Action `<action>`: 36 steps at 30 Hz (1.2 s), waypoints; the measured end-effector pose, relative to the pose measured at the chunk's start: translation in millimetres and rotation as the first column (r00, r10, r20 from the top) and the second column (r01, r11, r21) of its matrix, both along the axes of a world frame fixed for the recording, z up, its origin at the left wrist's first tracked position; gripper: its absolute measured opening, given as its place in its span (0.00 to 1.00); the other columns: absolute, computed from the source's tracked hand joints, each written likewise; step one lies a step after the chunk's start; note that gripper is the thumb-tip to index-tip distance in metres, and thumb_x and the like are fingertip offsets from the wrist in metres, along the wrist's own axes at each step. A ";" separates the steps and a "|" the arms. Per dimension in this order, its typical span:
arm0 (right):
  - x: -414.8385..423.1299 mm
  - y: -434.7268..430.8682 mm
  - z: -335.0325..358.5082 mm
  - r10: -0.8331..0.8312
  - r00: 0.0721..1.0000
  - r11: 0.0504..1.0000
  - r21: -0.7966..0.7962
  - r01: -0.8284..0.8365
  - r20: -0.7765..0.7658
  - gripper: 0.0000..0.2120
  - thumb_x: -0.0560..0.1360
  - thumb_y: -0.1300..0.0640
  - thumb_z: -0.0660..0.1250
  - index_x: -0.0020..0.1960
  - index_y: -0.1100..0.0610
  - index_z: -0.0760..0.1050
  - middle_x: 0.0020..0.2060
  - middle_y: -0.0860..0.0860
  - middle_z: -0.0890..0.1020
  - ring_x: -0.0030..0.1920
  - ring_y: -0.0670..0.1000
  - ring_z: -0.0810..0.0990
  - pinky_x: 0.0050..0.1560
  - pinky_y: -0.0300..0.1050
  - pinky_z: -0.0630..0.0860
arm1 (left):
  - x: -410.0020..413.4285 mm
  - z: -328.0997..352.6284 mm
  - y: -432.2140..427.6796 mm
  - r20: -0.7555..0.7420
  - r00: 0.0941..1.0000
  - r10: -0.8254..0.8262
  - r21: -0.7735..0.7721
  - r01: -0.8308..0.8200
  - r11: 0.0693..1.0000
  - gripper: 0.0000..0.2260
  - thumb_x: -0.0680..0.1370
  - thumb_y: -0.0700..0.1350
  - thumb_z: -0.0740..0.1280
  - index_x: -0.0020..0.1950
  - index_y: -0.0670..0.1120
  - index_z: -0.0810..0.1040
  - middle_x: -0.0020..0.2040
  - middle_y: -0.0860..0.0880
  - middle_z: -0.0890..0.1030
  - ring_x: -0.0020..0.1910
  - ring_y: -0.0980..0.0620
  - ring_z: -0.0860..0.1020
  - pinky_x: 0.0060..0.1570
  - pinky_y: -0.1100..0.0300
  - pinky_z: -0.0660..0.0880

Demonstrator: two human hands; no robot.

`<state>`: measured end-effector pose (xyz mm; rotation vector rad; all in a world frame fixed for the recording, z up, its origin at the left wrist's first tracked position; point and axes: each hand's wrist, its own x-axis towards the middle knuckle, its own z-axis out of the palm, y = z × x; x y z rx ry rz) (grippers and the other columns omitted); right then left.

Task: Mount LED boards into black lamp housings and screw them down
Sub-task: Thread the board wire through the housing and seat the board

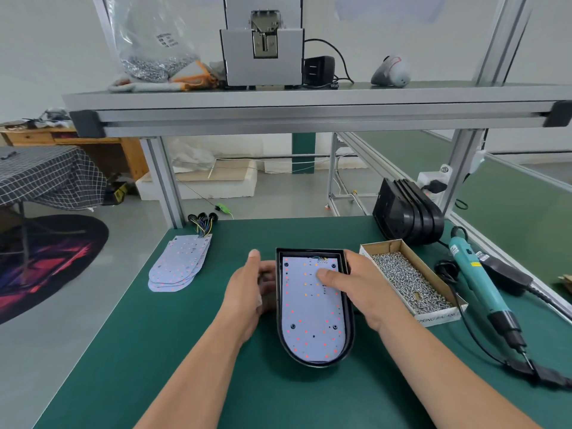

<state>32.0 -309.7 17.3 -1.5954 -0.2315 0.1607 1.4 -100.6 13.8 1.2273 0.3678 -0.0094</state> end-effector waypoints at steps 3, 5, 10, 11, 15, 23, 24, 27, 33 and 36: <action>-0.3 -2.1 -3.1 -0.009 1.000 0.999 -0.044 0.008 -0.012 0.12 0.78 0.64 0.74 0.60 0.56 0.81 0.54 0.48 0.88 0.55 0.49 0.87 0.56 0.46 0.81 | 7.3 -3.3 4.3 -0.013 0.999 0.038 0.043 -0.038 0.998 0.10 0.84 0.42 0.62 0.57 0.37 0.78 0.51 0.40 0.83 0.40 0.48 0.81 0.31 0.58 0.77; 0.4 -1.9 -7.3 -0.057 0.998 0.994 -0.091 0.055 -0.014 0.12 0.78 0.63 0.74 0.60 0.55 0.81 0.53 0.46 0.88 0.55 0.48 0.87 0.54 0.44 0.81 | 6.3 -8.1 4.6 0.001 1.000 0.008 0.310 -0.008 0.951 0.10 0.83 0.40 0.60 0.61 0.43 0.77 0.52 0.46 0.85 0.40 0.49 0.81 0.36 0.55 0.77; 5.5 -12.5 -12.0 -0.049 0.996 0.996 -0.075 0.043 -0.078 0.09 0.79 0.62 0.73 0.58 0.54 0.83 0.51 0.47 0.89 0.52 0.49 0.88 0.48 0.40 0.82 | -1.3 -12.3 25.5 0.005 0.988 -0.153 0.954 0.041 0.296 0.09 0.82 0.49 0.67 0.59 0.60 0.82 0.51 0.63 0.85 0.51 0.56 0.82 0.52 0.56 0.79; 6.2 -14.1 -12.0 -0.064 0.994 0.996 -0.070 0.058 -0.085 0.08 0.79 0.62 0.74 0.57 0.54 0.84 0.50 0.47 0.89 0.52 0.50 0.88 0.51 0.44 0.82 | -2.2 -11.9 30.5 -0.020 0.981 -0.194 0.949 0.080 0.306 0.08 0.81 0.48 0.69 0.57 0.60 0.84 0.50 0.64 0.85 0.51 0.59 0.82 0.53 0.57 0.79; 7.2 -13.5 -10.8 -0.130 0.991 0.978 -0.163 0.132 0.020 0.09 0.78 0.60 0.75 0.57 0.52 0.82 0.51 0.43 0.88 0.52 0.46 0.87 0.53 0.45 0.81 | -3.7 -9.3 45.5 -0.077 0.923 -0.376 0.916 0.215 0.340 0.11 0.79 0.43 0.73 0.48 0.62 0.86 0.48 0.59 0.83 0.50 0.59 0.81 0.56 0.56 0.78; 10.5 -14.1 -1.8 -0.031 0.993 0.922 -0.380 0.071 0.110 0.09 0.78 0.57 0.75 0.57 0.48 0.83 0.51 0.41 0.88 0.54 0.45 0.85 0.57 0.44 0.79 | -9.0 0.6 47.9 -0.171 0.829 -0.532 0.885 0.367 0.287 0.10 0.72 0.51 0.70 0.42 0.68 0.85 0.48 0.57 0.81 0.52 0.53 0.81 0.63 0.49 0.76; 12.4 -14.3 -1.7 -0.020 0.995 0.909 -0.413 0.061 0.102 0.08 0.78 0.57 0.75 0.55 0.48 0.84 0.50 0.41 0.88 0.53 0.45 0.85 0.54 0.39 0.79 | -9.8 1.2 46.4 -0.169 0.840 -0.515 0.875 0.369 0.314 0.09 0.71 0.52 0.68 0.42 0.67 0.86 0.48 0.57 0.81 0.52 0.54 0.81 0.64 0.49 0.76; 18.5 -11.7 -1.8 -0.027 0.997 0.838 -0.542 0.063 0.075 0.10 0.77 0.51 0.76 0.56 0.51 0.82 0.50 0.43 0.87 0.53 0.47 0.84 0.50 0.38 0.78 | -10.1 -0.5 39.4 -0.115 0.907 -0.404 0.847 0.302 0.438 0.12 0.72 0.57 0.63 0.46 0.61 0.86 0.47 0.61 0.84 0.53 0.57 0.82 0.65 0.51 0.77; 24.5 -13.4 -0.1 0.023 0.993 0.728 -0.683 0.061 0.114 0.16 0.75 0.41 0.76 0.56 0.49 0.79 0.51 0.43 0.84 0.53 0.45 0.82 0.53 0.45 0.78 | -12.5 -8.3 22.0 0.031 0.932 -0.362 0.871 0.153 0.468 0.27 0.81 0.66 0.65 0.80 0.65 0.65 0.61 0.63 0.76 0.54 0.63 0.77 0.62 0.55 0.74; 25.4 -14.1 -3.1 0.034 0.989 0.714 -0.695 0.078 0.145 0.17 0.73 0.38 0.75 0.55 0.48 0.79 0.50 0.42 0.84 0.53 0.46 0.82 0.56 0.48 0.79 | -11.0 -10.9 17.5 0.046 0.908 -0.417 0.874 0.165 0.457 0.27 0.82 0.64 0.65 0.80 0.66 0.65 0.66 0.63 0.72 0.59 0.63 0.76 0.68 0.54 0.73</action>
